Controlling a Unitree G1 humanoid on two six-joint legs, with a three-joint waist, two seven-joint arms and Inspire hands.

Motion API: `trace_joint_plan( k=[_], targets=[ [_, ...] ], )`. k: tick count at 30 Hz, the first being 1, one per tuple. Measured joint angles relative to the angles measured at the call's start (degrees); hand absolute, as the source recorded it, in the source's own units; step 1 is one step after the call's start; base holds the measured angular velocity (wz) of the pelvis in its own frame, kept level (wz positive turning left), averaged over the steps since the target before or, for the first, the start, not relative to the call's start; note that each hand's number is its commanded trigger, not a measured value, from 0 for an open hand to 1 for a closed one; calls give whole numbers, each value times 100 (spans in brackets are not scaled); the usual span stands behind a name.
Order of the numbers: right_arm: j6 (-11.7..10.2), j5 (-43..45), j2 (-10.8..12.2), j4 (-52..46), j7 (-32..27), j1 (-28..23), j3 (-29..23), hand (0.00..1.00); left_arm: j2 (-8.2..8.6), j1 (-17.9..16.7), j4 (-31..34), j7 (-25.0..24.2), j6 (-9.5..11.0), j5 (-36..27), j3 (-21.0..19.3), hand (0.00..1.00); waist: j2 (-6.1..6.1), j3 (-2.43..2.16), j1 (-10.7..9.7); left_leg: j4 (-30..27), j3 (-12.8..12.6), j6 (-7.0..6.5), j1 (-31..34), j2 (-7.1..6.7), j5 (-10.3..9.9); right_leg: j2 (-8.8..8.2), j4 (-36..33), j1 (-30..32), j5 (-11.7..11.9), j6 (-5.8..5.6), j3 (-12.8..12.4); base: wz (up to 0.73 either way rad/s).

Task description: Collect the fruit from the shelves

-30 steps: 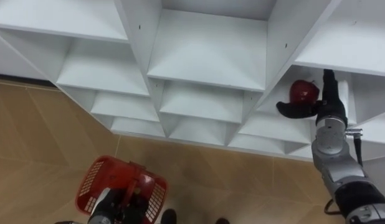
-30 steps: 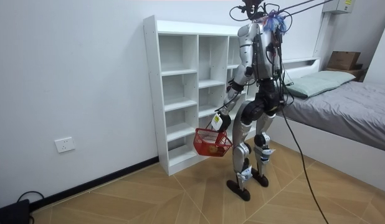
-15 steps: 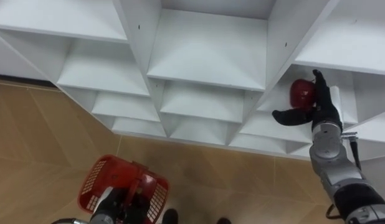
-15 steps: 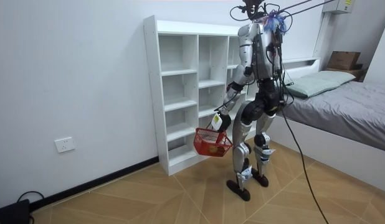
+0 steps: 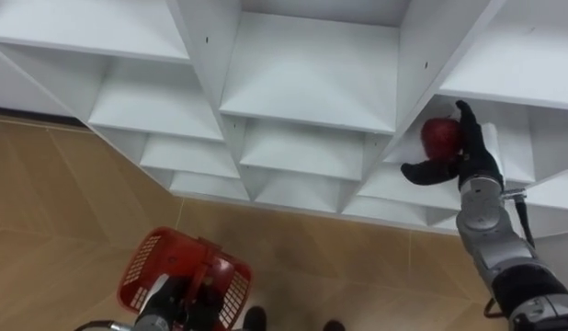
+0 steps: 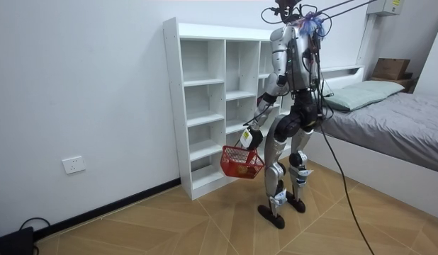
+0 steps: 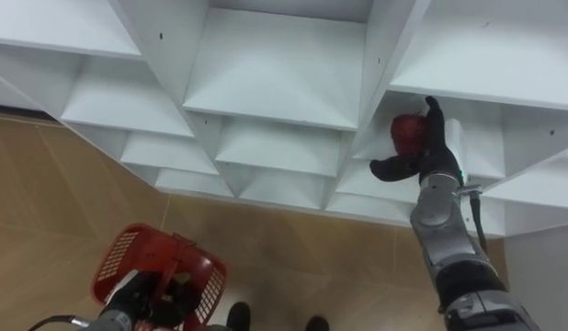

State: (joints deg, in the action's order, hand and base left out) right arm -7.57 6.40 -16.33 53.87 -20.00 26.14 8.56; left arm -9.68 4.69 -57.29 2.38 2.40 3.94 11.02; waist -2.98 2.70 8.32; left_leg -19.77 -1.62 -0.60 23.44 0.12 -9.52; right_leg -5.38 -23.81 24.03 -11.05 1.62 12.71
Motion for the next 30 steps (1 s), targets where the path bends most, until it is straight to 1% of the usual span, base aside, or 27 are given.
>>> trace_joint_plan(
  k=[6, 13, 17, 20, 21, 22, 23, 26, 28, 30],
  targets=[
    [3, 119, -93, 1, -34, 25, 154, 0, 2, 73, 37, 70, 0, 0, 124, 100, 0, 0, -2, 4, -4, 3, 44, 1, 7, 0, -12, 54, 2, 3, -8, 0],
    [6, 113, -131, 0, -88, 108, 165, 0, 2, 131, 75, 75, 0, -4, 271, 100, -1, -1, 2, -5, -15, 3, 145, -6, 21, -19, -86, 194, 3, 4, -16, 0],
    [6, 64, -141, 28, -163, 174, 254, 0, 10, 127, 121, 75, 2, -17, 347, 100, 0, -1, 2, -4, -32, 8, 197, -1, 41, -11, -85, 257, 12, 21, -58, 0],
    [10, 64, -155, 39, -208, 175, 347, 0, 10, 125, 121, 84, 2, -209, 375, 100, 0, -1, 5, -4, -34, 12, 197, 1, 44, -7, -84, 257, 14, 24, -63, 0],
    [10, 68, -159, 53, -222, 175, 374, 17, 10, 129, 121, 84, 2, -217, 377, 100, 0, -1, 4, -4, -33, 12, 198, 2, 44, -7, -84, 257, 14, 24, -61, 0],
    [10, 68, -159, 55, -228, 175, 376, 55, 10, 129, 121, 84, 2, -217, 377, 100, 0, -1, 4, -3, -33, 12, 198, 2, 44, -7, -84, 257, 15, 24, -60, 0],
    [10, 68, -159, 58, -231, 175, 376, 100, 10, 130, 121, 85, 2, -217, 377, 100, 0, -1, 5, -3, -33, 12, 199, 2, 44, -8, -84, 257, 14, 24, -60, 0],
    [15, 67, -164, 59, -272, 175, 375, 100, 10, 129, 123, 86, 1, -218, 377, 100, 1, -2, 3, -2, -23, 12, 204, 1, 44, -8, -82, 257, 14, 24, -49, 0],
    [13, 78, -225, 58, -337, 175, 384, 100, 9, 130, 123, 88, 1, -218, 379, 100, 2, -2, 3, -1, -25, 12, 202, 1, 44, -8, -82, 257, 14, 24, -50, 0],
    [-16, 206, -356, 52, -350, 170, 586, 100, 9, 119, 122, 98, -5, -216, 382, 100, -3, -5, -31, -4, -34, 12, 196, 2, 44, -7, -84, 255, 20, 29, -46, -4]
  ],
)
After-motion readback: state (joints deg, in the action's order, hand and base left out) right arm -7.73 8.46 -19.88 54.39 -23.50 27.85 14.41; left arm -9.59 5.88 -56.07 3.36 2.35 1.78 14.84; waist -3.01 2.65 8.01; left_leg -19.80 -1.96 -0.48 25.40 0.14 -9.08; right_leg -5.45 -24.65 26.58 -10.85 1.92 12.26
